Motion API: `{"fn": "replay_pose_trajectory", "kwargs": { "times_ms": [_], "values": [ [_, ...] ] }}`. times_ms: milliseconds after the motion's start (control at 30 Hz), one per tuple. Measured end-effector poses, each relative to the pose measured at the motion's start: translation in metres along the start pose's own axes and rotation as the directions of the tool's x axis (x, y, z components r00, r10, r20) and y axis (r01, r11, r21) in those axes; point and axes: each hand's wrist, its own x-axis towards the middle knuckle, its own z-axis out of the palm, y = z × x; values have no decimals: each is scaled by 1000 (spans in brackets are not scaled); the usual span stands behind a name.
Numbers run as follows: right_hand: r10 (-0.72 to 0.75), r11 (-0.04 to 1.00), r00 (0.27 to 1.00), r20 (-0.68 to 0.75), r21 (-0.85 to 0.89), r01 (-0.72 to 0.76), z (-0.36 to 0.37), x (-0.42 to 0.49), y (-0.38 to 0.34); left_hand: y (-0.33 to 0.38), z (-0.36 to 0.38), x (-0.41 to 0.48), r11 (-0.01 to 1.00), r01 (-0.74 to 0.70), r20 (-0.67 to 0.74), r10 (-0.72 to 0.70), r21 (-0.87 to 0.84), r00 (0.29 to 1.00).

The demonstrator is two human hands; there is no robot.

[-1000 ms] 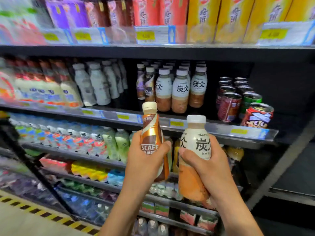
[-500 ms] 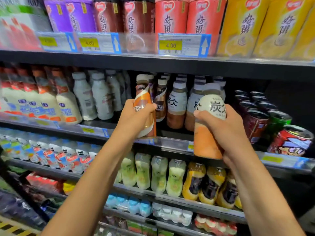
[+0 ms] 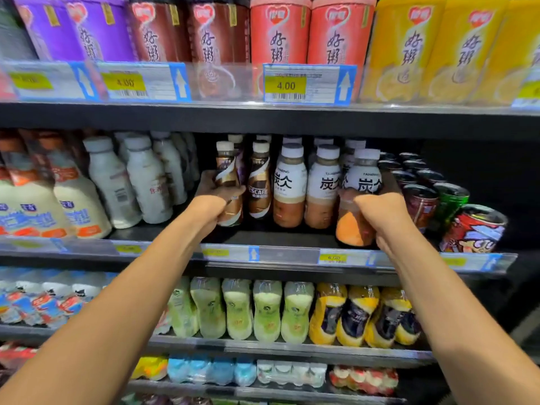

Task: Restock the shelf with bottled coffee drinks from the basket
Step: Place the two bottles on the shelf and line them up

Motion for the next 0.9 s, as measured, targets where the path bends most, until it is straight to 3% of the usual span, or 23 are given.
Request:
{"fn": "replay_pose_trajectory", "kwargs": {
  "times_ms": [233, 500, 600, 667, 800, 900],
  "values": [
    [-107, 990, 993, 40, -83, 110, 1, 18, 15, 39, 1, -36, 977, -110, 81, 96, 183, 992],
    [-119, 938, 986, 116, -313, 150, -7, 45, 18, 33, 0, -22, 960, -185, 129, 161, 210, 979],
    [-149, 911, 983, 111, -371, 180, -5, 44, 13, 31, -6, -17, 972, -147, 161, 118, 182, 980],
    [-122, 876, 986, 118, -454, 162, -6, 44, 11, 22, -13, -2, 976, -116, 196, 79, 186, 977],
    [126, 841, 985, 115, -540, -45, -29, 105, 66, -1, -18, 29, 981, -77, 239, 33, 178, 970],
    [77, 861, 984, 162, -508, 16, -32, 110, 69, 3, -16, 24, 981, -90, 242, 46, 174, 969]
  ]
}}
